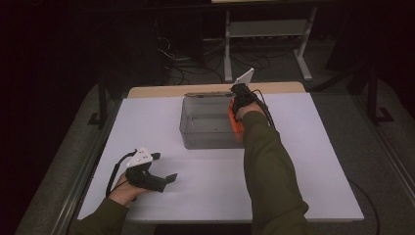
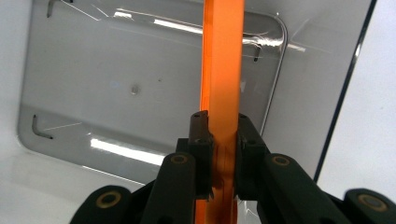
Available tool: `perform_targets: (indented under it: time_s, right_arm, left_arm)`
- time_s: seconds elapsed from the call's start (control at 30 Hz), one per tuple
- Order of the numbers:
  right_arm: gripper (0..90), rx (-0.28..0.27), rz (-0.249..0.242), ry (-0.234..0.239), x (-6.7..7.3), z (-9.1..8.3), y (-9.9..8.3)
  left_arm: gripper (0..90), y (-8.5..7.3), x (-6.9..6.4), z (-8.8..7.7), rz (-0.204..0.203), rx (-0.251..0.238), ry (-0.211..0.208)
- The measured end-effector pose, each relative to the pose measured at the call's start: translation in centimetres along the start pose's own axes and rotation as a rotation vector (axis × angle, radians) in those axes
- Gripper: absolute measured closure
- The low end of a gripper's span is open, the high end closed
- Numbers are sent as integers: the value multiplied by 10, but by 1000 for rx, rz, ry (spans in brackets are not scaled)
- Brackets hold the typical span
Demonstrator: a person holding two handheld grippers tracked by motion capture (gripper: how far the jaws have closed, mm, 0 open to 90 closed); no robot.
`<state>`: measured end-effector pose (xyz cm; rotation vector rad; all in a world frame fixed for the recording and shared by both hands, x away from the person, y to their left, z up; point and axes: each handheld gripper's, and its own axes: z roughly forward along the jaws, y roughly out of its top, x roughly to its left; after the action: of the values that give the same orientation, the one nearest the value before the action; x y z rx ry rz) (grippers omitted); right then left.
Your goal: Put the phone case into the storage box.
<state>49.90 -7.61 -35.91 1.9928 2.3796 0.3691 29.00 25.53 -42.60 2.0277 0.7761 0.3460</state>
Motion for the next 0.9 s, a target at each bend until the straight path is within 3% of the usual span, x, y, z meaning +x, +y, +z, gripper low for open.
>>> perform_targets:
  time_s: [0.9]
  right_arm:
    - [789, 17, 16, -10, -1, 10, -2]
  left_arm:
    - [0, 0, -1, 0, -2, 7, -3]
